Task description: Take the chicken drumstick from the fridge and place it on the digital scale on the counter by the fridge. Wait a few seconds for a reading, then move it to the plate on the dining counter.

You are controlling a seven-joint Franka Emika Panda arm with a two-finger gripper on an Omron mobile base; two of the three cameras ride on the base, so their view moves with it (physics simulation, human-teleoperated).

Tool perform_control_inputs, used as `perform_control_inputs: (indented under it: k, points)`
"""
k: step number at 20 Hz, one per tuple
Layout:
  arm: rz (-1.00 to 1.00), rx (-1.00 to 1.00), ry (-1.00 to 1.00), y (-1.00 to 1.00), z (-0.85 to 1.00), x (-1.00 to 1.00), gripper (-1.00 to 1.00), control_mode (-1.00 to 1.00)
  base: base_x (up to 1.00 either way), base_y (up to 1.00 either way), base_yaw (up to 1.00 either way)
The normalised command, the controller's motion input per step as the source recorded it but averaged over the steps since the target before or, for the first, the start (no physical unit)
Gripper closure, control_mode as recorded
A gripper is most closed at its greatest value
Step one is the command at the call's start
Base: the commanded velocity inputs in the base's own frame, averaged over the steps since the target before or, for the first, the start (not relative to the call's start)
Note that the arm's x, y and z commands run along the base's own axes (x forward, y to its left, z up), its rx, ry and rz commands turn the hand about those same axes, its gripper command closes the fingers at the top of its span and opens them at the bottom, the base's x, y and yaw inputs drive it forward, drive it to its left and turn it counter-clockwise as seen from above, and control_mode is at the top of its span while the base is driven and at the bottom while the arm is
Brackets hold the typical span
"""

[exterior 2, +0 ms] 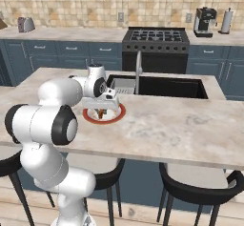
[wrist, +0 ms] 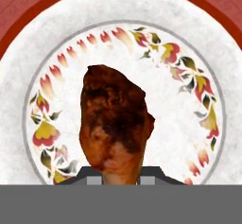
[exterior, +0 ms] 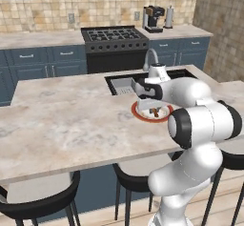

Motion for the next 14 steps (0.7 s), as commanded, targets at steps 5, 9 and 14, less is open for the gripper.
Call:
perform_control_inputs:
  k: [5, 9, 14]
  points:
    - [0.0, 0.0, 0.0, 0.0, 0.0, 0.0, 1.0, -1.0, 0.0, 0.0, 0.0]
    - [0.0, 0.0, 0.0, 0.0, 0.0, 0.0, -1.0, -1.0, 0.0, 0.0, 0.0]
    - [0.0, 0.0, 0.01, 0.0, 0.0, 0.0, -1.0, -1.0, 0.0, 0.0, 0.0]
